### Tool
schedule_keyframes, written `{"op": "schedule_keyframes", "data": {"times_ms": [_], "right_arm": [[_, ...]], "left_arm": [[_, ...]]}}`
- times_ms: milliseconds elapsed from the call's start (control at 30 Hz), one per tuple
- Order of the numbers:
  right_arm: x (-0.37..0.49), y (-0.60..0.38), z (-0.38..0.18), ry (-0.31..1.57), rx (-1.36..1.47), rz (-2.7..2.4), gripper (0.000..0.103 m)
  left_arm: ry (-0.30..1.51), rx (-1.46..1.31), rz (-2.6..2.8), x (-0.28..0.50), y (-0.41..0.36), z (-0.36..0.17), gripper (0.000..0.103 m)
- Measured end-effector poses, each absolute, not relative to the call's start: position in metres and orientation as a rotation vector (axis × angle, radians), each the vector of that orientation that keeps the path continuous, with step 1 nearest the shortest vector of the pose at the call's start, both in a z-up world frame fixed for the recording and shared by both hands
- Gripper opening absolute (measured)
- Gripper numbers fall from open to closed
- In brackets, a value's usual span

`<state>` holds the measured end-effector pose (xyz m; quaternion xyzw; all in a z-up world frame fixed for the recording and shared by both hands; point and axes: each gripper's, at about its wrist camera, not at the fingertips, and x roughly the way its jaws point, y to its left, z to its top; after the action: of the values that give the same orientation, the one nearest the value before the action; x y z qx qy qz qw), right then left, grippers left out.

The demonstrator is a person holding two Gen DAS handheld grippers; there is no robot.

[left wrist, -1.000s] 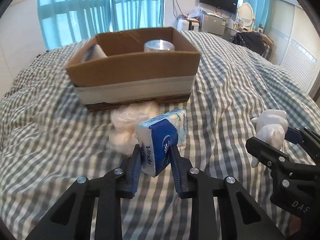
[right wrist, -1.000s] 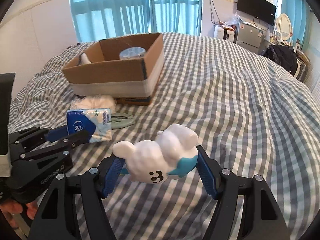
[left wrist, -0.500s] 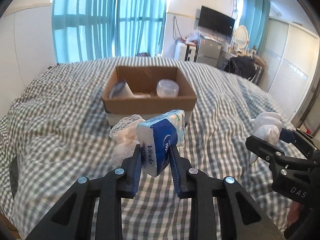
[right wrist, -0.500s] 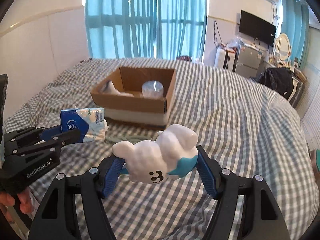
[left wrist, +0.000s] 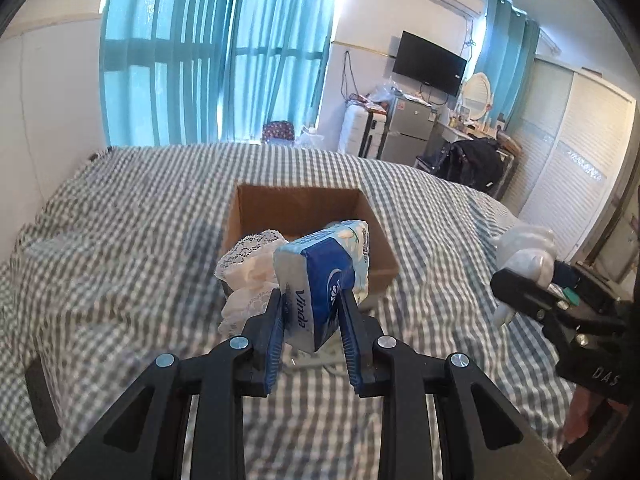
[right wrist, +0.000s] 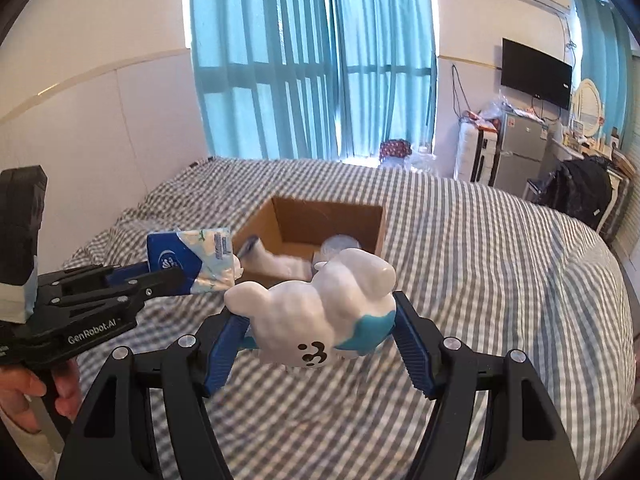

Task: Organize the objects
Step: 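Carry the bunny toy and tissue pack into the box and open both tools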

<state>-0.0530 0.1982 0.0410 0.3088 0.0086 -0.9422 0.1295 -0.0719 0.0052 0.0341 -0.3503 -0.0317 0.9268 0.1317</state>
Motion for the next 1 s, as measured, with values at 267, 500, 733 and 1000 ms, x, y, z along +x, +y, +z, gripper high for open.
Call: {"op": "schedule_keyframes", "data": {"times_ms": [267,500,733,1000], "right_arm": [[-0.127,0.186,0.068,0.058,0.815,-2.740,0.069],[-0.215,0.173,0.034,0.090,0.912,-2.714,0.069],[-0.284,0.166,-0.023,0.052,1.050,-2.644,0.069],[-0.297,0.173,-0.046,0.026,1.068,-2.663,0.084]], "left_arm": [[-0.048,-0.957,2.716,-0.140,0.017,0.050,0.021],[0.020,-1.051,2.706,-0.224,0.029,0.007,0.019],[0.024,-1.156,2.681,-0.276,0.030,-0.038,0.019],[0.110,-1.172,2.673,-0.286,0.034,-0.044,0.029]]}}
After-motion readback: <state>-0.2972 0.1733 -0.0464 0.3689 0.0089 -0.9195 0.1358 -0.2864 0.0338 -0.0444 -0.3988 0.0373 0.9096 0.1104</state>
